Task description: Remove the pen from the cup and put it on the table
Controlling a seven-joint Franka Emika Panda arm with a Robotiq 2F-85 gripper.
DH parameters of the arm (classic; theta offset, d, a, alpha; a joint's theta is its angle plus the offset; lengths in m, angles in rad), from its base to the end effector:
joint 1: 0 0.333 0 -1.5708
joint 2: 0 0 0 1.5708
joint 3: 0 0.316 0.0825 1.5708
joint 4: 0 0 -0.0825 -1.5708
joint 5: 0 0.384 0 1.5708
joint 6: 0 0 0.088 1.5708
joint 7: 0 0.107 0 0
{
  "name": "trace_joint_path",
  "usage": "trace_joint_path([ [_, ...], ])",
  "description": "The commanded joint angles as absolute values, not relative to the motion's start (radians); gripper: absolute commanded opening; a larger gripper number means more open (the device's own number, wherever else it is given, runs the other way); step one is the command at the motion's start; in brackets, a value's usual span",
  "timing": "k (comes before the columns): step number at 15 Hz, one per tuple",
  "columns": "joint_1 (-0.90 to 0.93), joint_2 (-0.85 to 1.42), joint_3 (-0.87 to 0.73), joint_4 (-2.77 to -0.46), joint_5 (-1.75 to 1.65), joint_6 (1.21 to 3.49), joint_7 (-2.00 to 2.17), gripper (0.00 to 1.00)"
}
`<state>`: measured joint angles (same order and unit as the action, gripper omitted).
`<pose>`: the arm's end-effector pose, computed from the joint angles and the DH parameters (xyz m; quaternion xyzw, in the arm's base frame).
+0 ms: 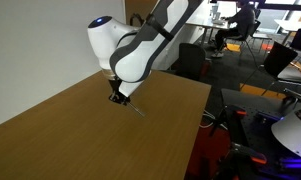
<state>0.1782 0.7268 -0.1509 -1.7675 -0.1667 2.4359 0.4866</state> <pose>0.6515 0.0237 0.1505 0.9836 -0.1456 -0.0006 0.1062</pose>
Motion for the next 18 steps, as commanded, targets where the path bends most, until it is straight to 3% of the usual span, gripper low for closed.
trace_joint_path([
  [1, 0.159, 0.767, -0.131, -1.698, -0.136, 2.377, 0.435, 0.58],
  [7, 0.157, 0.779, -0.132, -1.693, -0.122, 2.393, 0.437, 1.00],
  [17, 0.170, 0.662, -0.142, -1.861, -0.104, 2.554, 0.474, 1.00],
  [18, 0.180, 0.732, -0.153, -1.778, -0.119, 2.509, 0.471, 1.00],
])
